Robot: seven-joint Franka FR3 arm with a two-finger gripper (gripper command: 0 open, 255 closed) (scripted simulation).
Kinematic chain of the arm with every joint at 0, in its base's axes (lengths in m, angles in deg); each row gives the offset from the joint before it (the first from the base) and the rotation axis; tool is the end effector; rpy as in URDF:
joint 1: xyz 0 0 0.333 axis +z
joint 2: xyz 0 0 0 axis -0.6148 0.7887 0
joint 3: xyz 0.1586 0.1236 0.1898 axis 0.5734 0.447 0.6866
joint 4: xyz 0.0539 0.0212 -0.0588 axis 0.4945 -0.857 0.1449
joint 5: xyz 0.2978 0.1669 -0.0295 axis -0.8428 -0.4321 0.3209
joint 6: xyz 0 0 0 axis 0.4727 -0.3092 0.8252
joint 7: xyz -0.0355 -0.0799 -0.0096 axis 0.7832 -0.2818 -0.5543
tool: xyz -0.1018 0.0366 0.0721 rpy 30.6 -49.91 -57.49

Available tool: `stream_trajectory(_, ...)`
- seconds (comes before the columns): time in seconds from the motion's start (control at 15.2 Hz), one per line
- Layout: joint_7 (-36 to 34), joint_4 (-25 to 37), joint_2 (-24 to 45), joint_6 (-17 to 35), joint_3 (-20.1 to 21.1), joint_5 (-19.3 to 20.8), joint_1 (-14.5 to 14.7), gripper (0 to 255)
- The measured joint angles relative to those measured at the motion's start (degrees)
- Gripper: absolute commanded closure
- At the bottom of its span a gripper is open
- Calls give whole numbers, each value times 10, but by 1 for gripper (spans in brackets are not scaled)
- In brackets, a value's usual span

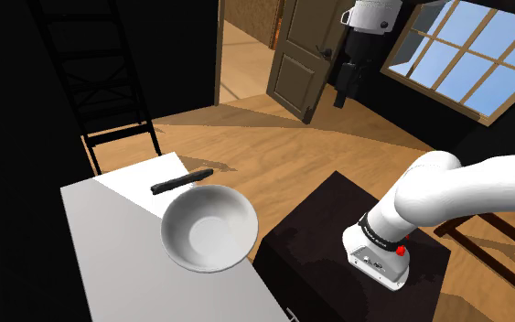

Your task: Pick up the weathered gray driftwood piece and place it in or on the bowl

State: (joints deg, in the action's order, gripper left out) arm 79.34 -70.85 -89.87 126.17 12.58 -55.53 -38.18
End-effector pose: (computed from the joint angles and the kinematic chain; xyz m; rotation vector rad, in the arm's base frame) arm 0.2716 0.0144 0.5292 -3.0716 -0.1543 0.2274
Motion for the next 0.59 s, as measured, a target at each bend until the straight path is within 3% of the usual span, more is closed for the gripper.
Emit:
stream_trajectory(0.13,5,-1,5,8,3,0,4,0)
stream_trajectory(0.59,85,15,103,115,33,8,55,0)
